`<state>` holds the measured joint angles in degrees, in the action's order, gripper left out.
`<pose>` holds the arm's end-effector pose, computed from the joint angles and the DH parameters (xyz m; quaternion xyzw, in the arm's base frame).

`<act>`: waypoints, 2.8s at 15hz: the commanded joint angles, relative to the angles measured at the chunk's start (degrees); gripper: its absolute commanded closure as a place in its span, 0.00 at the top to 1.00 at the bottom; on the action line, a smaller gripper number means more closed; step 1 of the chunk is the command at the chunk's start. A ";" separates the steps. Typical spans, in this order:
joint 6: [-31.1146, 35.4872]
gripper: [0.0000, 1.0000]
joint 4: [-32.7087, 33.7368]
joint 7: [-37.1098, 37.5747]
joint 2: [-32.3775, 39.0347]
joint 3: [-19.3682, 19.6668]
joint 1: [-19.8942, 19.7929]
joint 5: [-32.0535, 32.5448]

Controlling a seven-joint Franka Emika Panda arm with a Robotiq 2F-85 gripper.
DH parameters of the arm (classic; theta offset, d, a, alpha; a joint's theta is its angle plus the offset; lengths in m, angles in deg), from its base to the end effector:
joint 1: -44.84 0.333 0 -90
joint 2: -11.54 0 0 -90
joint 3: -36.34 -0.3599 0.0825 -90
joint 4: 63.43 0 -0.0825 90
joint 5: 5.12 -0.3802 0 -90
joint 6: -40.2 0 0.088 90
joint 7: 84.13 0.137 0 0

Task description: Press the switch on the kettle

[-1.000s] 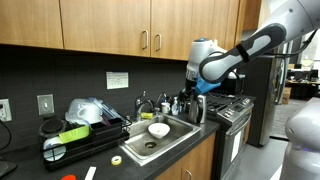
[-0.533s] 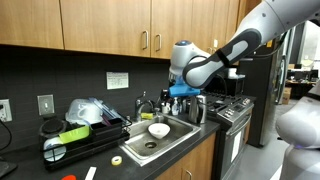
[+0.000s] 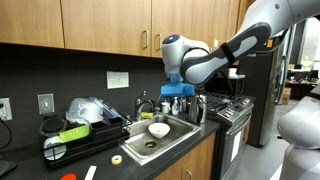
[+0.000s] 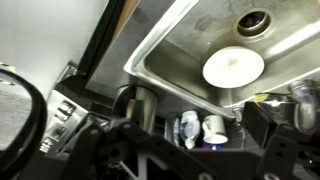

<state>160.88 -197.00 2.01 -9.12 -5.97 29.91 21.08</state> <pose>0.4102 0.1970 0.4739 0.8711 -0.3786 0.2639 0.1679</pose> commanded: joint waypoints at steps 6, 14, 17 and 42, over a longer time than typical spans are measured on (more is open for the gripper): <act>-18.36 1.00 -1.60 22.98 3.66 10.68 8.55 6.66; -18.48 1.00 -1.97 23.33 4.69 17.89 16.23 6.43; -18.48 1.00 -1.97 23.33 4.70 17.94 16.22 6.43; 3.22 1.00 -12.40 21.88 -1.02 30.04 19.57 21.91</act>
<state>157.96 -204.87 24.45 -5.49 20.76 49.54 40.13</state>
